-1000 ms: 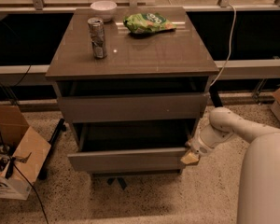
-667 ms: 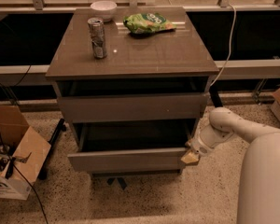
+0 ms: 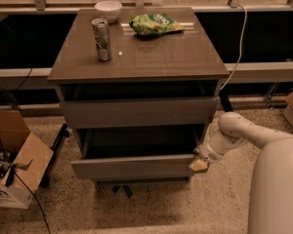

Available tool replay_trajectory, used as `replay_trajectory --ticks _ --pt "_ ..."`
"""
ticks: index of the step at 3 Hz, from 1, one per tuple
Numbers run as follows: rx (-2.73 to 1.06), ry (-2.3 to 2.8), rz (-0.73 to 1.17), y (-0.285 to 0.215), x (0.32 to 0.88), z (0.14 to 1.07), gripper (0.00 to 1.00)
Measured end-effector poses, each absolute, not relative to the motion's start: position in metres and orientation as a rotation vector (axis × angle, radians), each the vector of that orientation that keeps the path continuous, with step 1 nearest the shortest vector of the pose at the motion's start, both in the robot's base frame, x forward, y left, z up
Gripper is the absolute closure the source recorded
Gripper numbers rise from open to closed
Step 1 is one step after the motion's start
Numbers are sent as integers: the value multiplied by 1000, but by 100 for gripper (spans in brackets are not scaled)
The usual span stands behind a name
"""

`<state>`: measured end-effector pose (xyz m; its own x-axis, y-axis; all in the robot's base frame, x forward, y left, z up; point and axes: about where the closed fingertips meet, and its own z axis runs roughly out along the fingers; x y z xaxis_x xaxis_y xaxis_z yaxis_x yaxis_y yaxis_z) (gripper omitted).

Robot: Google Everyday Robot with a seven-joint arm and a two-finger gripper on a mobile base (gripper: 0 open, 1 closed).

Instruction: Open middle drawer

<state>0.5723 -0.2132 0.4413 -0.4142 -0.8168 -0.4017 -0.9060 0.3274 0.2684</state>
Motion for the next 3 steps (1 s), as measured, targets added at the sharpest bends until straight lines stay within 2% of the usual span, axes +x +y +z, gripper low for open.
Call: replay_trajectory --ticks 2,3 --pt "-1577 2395 680 -213 572 442 27" --pt "-1577 2395 680 -213 572 442 24"
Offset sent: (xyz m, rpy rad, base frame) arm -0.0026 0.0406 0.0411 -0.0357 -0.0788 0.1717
